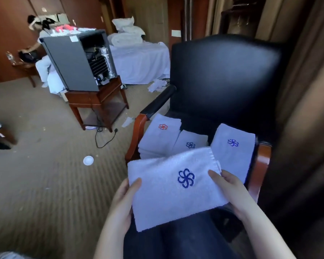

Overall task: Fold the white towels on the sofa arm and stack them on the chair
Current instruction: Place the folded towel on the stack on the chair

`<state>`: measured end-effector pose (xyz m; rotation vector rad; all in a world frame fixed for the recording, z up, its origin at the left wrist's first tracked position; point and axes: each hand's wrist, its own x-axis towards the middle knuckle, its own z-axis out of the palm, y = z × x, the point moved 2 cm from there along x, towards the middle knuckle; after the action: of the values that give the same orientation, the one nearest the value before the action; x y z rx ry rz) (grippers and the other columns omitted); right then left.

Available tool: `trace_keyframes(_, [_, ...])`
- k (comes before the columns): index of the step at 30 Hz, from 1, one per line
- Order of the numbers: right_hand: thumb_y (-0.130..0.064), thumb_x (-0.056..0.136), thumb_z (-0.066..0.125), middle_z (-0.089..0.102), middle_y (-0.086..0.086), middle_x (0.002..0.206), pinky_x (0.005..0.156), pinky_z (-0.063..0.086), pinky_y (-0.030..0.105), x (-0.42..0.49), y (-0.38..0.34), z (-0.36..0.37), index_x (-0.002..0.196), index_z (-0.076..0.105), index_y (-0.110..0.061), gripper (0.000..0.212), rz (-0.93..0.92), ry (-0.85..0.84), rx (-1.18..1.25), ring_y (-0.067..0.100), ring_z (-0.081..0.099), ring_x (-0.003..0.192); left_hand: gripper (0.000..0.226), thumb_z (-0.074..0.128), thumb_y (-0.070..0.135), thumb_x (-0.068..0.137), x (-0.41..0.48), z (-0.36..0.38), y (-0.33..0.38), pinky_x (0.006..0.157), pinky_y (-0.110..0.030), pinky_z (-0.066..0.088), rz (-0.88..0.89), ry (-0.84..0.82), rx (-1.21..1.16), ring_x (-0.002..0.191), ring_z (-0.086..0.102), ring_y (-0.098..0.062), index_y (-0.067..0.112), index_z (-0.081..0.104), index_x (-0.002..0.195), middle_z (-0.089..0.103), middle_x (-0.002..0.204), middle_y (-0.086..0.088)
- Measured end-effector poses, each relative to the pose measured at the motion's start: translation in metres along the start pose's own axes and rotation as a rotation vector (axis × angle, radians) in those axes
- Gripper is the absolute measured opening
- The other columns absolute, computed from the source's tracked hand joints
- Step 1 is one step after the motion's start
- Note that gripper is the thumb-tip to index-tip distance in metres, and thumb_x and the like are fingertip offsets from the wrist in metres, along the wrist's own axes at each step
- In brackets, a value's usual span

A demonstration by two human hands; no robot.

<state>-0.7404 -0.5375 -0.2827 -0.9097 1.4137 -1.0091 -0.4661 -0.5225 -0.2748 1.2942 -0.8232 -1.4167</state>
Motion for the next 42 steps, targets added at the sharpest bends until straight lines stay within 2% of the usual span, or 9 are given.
trace_keyframes(5, [-0.055, 0.079, 0.067, 0.06, 0.029, 0.105, 0.073, 0.049, 0.04, 0.03, -0.003, -0.013, 0.104, 0.053, 0.007, 0.069, -0.034, 0.036, -0.095, 0.03, 0.065, 0.079, 0.031, 0.062, 0.028, 0.09, 0.027, 0.009, -0.018, 0.091, -0.042, 0.05, -0.061, -0.012, -0.044, 0.104, 0.069, -0.019, 0.022, 0.064, 0.12, 0.072, 0.114, -0.001])
trace_keyframes(10, [-0.034, 0.092, 0.062, 0.071, 0.017, 0.095, 0.077, 0.054, 0.042, 0.076, -0.017, -0.02, 0.097, 0.064, 0.001, 0.035, -0.054, 0.053, -0.227, 0.033, 0.069, 0.087, 0.032, 0.061, 0.025, 0.091, 0.073, 0.015, -0.026, 0.096, -0.047, 0.049, -0.096, -0.031, -0.02, 0.107, 0.068, -0.02, 0.024, 0.062, 0.123, 0.071, 0.116, -0.001])
trace_keyframes(20, [-0.03, 0.092, 0.059, 0.041, 0.005, 0.067, 0.058, 0.031, 0.031, 0.234, -0.074, -0.031, 0.075, 0.043, -0.007, 0.033, -0.172, 0.102, -0.737, 0.019, 0.04, 0.064, 0.027, 0.061, 0.021, 0.093, 0.173, 0.053, -0.049, 0.077, -0.035, 0.057, -0.113, -0.064, 0.033, 0.101, 0.069, -0.016, 0.023, 0.064, 0.119, 0.073, 0.111, 0.003])
trace_keyframes(25, [-0.021, 0.093, 0.054, 0.035, 0.001, 0.065, 0.048, 0.027, 0.028, 0.307, -0.091, -0.024, 0.067, 0.032, -0.012, 0.035, -0.177, 0.126, -0.926, 0.016, 0.033, 0.055, 0.03, 0.066, 0.02, 0.091, 0.217, 0.077, -0.074, 0.08, -0.037, 0.059, -0.199, -0.029, 0.024, 0.096, 0.071, -0.026, -0.007, 0.06, 0.102, 0.069, 0.109, -0.019])
trace_keyframes(28, [-0.021, 0.097, 0.051, 0.037, -0.001, 0.068, 0.048, 0.03, 0.027, 0.338, -0.087, -0.021, 0.068, 0.033, -0.014, 0.035, -0.174, 0.099, -0.964, 0.014, 0.035, 0.056, 0.025, 0.069, 0.021, 0.089, 0.239, 0.088, -0.085, 0.088, -0.043, 0.057, -0.227, 0.011, 0.004, 0.088, 0.072, -0.028, 0.005, 0.051, 0.082, 0.063, 0.104, -0.033])
trace_keyframes(31, [-0.022, 0.099, 0.047, 0.042, -0.001, 0.074, 0.051, 0.031, 0.026, 0.361, -0.075, -0.02, 0.076, 0.04, -0.013, 0.026, -0.157, 0.084, -1.037, 0.013, 0.04, 0.061, 0.032, 0.069, 0.018, 0.089, 0.251, 0.095, -0.097, 0.083, -0.037, 0.058, -0.239, 0.022, 0.011, 0.072, 0.069, -0.016, 0.01, 0.045, 0.07, 0.056, 0.07, -0.011])
trace_keyframes(34, [-0.024, 0.099, 0.045, 0.05, 0.005, 0.091, 0.061, 0.037, 0.03, 0.378, -0.057, -0.02, 0.089, 0.048, -0.011, 0.017, -0.076, 0.064, -1.133, 0.02, 0.05, 0.078, 0.035, 0.069, 0.019, 0.09, 0.259, 0.097, -0.113, 0.082, -0.035, 0.059, -0.263, 0.034, 0.028, 0.067, 0.069, -0.014, 0.01, 0.043, 0.069, 0.057, 0.06, -0.002])
trace_keyframes(38, [-0.025, 0.101, 0.044, 0.054, 0.015, 0.118, 0.081, 0.04, 0.033, 0.39, -0.039, -0.019, 0.119, 0.05, -0.004, 0.028, -0.064, 0.065, -1.307, 0.03, 0.053, 0.108, 0.034, 0.067, 0.021, 0.091, 0.264, 0.099, -0.128, 0.075, -0.031, 0.06, -0.265, 0.047, 0.068, 0.075, 0.073, -0.022, 0.011, 0.042, 0.071, 0.065, 0.058, -0.003])
trace_keyframes(42, [-0.029, 0.102, 0.041, 0.054, 0.018, 0.123, 0.079, 0.04, 0.035, 0.398, -0.026, -0.018, 0.132, 0.04, -0.005, 0.038, -0.021, 0.042, -1.353, 0.033, 0.053, 0.109, 0.025, 0.065, 0.021, 0.093, 0.268, 0.097, -0.135, 0.066, -0.031, 0.061, -0.245, 0.068, 0.144, 0.072, 0.073, -0.024, 0.004, 0.051, 0.08, 0.07, 0.075, -0.019])
